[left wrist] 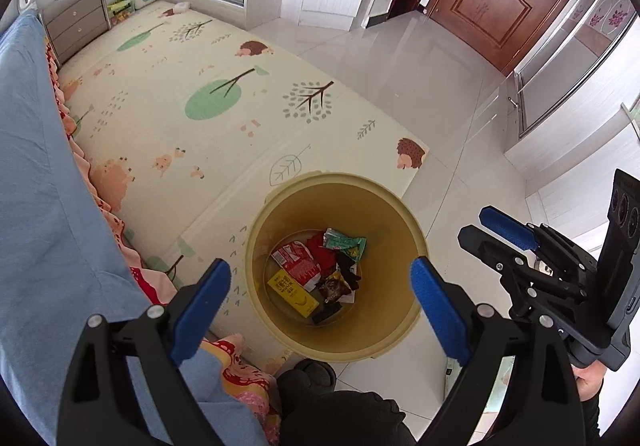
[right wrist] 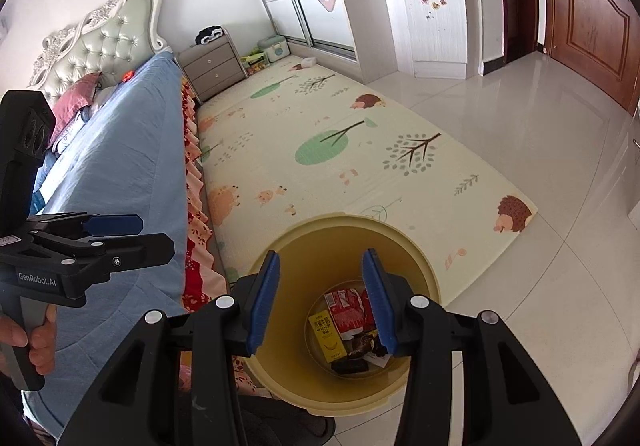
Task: Collect trash
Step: 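Move both open tools back over the sock and cardboard box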
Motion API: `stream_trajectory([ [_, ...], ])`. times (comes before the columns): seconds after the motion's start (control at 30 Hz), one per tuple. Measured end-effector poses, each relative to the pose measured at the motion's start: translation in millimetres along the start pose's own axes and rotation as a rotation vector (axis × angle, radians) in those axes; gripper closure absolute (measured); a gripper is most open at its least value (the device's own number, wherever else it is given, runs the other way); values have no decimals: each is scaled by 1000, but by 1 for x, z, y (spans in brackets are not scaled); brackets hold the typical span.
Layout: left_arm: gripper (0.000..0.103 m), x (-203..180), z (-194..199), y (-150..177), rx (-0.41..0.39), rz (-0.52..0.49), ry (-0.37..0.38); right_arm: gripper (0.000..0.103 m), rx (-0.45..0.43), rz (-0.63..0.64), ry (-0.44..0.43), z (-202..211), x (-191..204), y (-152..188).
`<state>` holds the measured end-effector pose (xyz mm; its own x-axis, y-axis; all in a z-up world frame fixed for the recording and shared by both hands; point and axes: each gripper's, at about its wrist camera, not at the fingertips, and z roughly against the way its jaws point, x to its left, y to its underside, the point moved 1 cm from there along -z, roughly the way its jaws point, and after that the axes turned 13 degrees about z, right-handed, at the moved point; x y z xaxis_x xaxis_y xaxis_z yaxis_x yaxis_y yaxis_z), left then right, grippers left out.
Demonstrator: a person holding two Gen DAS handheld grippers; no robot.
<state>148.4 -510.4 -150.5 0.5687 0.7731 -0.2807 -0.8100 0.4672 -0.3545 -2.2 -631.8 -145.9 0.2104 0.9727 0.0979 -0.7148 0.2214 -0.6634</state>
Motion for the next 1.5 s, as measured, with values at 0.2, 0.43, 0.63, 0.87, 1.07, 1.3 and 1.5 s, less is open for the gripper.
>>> stream_trajectory([
  [0.2,12,36,65,13,-138,28,-29,60,-94,91,-57,22,55,-28],
  [0.43,12,119,148,42,-311,138,-124,60,-188,230,-175,40,147,-60],
  [0.63,12,202,221,79,-437,266,-240,60,-225,361,-310,43,244,-76],
  [0.87,12,288,292,124,-543,404,-353,60,-241,471,-457,42,353,-85],
  [1.07,12,353,331,164,-580,515,-420,60,-235,552,-544,41,432,-83],
  [1.3,12,414,347,193,-588,596,-467,60,-215,620,-584,30,500,-85],
  [1.5,12,452,345,202,-576,612,-496,60,-193,660,-592,16,538,-88],
])
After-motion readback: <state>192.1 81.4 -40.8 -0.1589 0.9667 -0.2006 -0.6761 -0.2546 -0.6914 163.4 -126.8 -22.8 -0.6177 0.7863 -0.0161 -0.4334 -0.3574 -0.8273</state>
